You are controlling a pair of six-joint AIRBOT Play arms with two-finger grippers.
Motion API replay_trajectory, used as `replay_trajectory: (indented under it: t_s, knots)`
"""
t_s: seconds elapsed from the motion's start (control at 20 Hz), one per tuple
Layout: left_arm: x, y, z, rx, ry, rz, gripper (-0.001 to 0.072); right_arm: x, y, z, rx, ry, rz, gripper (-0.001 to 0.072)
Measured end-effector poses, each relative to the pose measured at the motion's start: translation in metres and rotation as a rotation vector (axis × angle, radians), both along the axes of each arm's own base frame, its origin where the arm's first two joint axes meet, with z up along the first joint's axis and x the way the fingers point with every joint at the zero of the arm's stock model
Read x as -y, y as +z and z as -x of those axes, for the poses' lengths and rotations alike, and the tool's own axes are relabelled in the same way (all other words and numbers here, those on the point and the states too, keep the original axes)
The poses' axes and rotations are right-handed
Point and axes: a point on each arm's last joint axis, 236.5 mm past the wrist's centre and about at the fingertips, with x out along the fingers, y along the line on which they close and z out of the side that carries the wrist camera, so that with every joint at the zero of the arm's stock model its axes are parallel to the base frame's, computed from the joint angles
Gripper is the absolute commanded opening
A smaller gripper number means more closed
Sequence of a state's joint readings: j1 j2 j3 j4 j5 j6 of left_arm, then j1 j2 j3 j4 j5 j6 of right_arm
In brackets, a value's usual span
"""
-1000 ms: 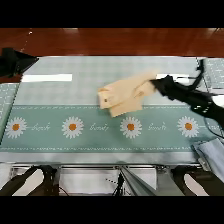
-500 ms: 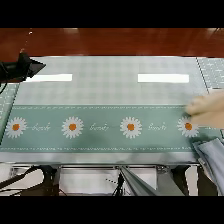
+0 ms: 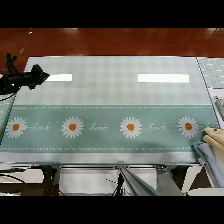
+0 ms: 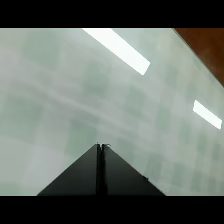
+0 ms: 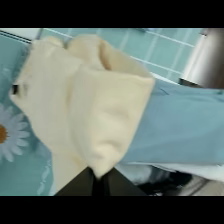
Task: Fold the shirts.
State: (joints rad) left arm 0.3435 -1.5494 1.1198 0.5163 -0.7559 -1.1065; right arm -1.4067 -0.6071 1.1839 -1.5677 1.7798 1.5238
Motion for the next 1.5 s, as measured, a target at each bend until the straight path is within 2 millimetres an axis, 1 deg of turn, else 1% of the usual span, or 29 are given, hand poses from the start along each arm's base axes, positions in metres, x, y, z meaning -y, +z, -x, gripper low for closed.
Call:
replay_trajectory:
  t_s: [0.05,0.1,0.15,0.2,0.25,0.3,0.4,0.45,0.5,0.55,0.6,0.7,0.75,0.8,0.85,0.9,0.95,1.0,1.05,1.1,1.15,1.2,1.25,1.3,1.35,1.4,1.45,1.5]
  knots:
    - [-0.004,-0.006,-0.002,0.001,0.004,-0.017,0.0022,-0.002,0.0,0.016,-0.053,-0.034,0.0,0.0019]
    - [-0.008,-0.01,-0.004,0.005,0.008,-0.035,0.0022,-0.003,0.001,0.027,-0.092,-0.052,0.001,0.0048]
    - [-0.013,-0.013,-0.006,0.011,0.016,-0.053,0.0022,-0.004,0.003,0.034,-0.122,-0.058,0.009,0.0228]
    - [-0.018,-0.015,-0.007,0.015,0.022,-0.068,0.0022,-0.004,0.005,0.043,-0.155,-0.069,0.019,0.0345]
    - [-0.024,-0.015,-0.009,0.023,0.036,-0.083,0.0022,-0.004,0.008,0.053,-0.191,-0.083,0.032,0.035]
    - [-0.028,-0.015,-0.01,0.028,0.043,-0.092,0.0022,-0.003,0.01,0.058,-0.209,-0.091,0.046,0.035]
    - [-0.032,-0.014,-0.012,0.036,0.047,-0.104,0.0022,0.003,0.015,0.061,-0.225,-0.09,0.083,0.0349]
    - [-0.033,-0.012,-0.012,0.04,0.044,-0.106,0.0022,0.01,0.018,0.057,-0.214,-0.073,0.117,0.0348]
    - [-0.03,-0.008,-0.012,0.045,0.035,-0.099,0.0021,0.018,0.021,0.046,-0.178,-0.039,0.155,0.0348]
    - [-0.025,-0.002,-0.011,0.053,0.021,-0.087,0.0021,0.029,0.025,0.027,-0.115,0.018,0.204,0.0346]
    - [-0.019,0.009,-0.011,0.073,0.007,-0.077,0.002,0.036,0.031,0.002,-0.033,0.083,0.251,0.0345]
    - [-0.005,0.046,-0.012,0.159,-0.031,-0.086,0.002,0.044,0.055,-0.062,0.191,0.244,0.358,0.034]
    - [0.006,0.072,-0.011,0.224,-0.067,-0.107,0.002,0.041,0.073,-0.095,0.324,0.324,0.407,0.034]
    - [0.018,0.099,-0.008,0.29,-0.101,-0.137,0.002,0.033,0.092,-0.125,0.453,0.396,0.441,0.034]
    - [0.032,0.129,-0.002,0.364,-0.142,-0.17,0.002,0.022,0.108,-0.149,0.563,0.459,0.456,0.034]
    - [0.046,0.156,0.005,0.428,-0.178,-0.204,0.0021,0.006,0.124,-0.171,0.667,0.532,0.458,0.034]
    - [0.062,0.183,0.015,0.489,-0.21,-0.228,0.0022,-0.012,0.135,-0.189,0.745,0.607,0.445,0.034]
    - [0.077,0.204,0.026,0.535,-0.243,-0.251,0.0031,-0.033,0.142,-0.205,0.801,0.689,0.423,0.034]
    - [0.093,0.22,0.039,0.569,-0.285,-0.276,0.0121,-0.052,0.143,-0.216,0.822,0.766,0.398,0.034]
    - [0.109,0.228,0.053,0.576,-0.334,-0.289,0.033,-0.071,0.137,-0.226,0.818,0.85,0.363,0.034]
    - [0.125,0.23,0.068,0.563,-0.386,-0.298,0.049,-0.09,0.124,-0.233,0.773,0.943,0.319,0.034]
    - [0.139,0.226,0.082,0.527,-0.436,-0.303,0.0509,-0.106,0.104,-0.237,0.694,1.038,0.273,0.0342]
    - [0.151,0.215,0.097,0.467,-0.489,-0.312,0.0509,-0.119,0.083,-0.238,0.605,1.123,0.223,0.0389]
    - [0.16,0.203,0.11,0.403,-0.533,-0.328,0.0508,-0.13,0.061,-0.238,0.507,1.203,0.177,0.0484]
    - [0.167,0.187,0.124,0.328,-0.575,-0.358,0.0509,-0.14,0.041,-0.237,0.4,1.288,0.144,0.0545]
    - [0.17,0.168,0.137,0.243,-0.613,-0.404,0.051,-0.15,0.026,-0.239,0.321,1.356,0.119,0.0546]
    - [0.17,0.151,0.147,0.171,-0.639,-0.452,0.0577,-0.16,0.011,-0.243,0.246,1.413,0.098,0.0546]
    - [0.17,0.134,0.157,0.095,-0.665,-0.508,0.0669,-0.169,-0.002,-0.249,0.185,1.455,0.084,0.0546]
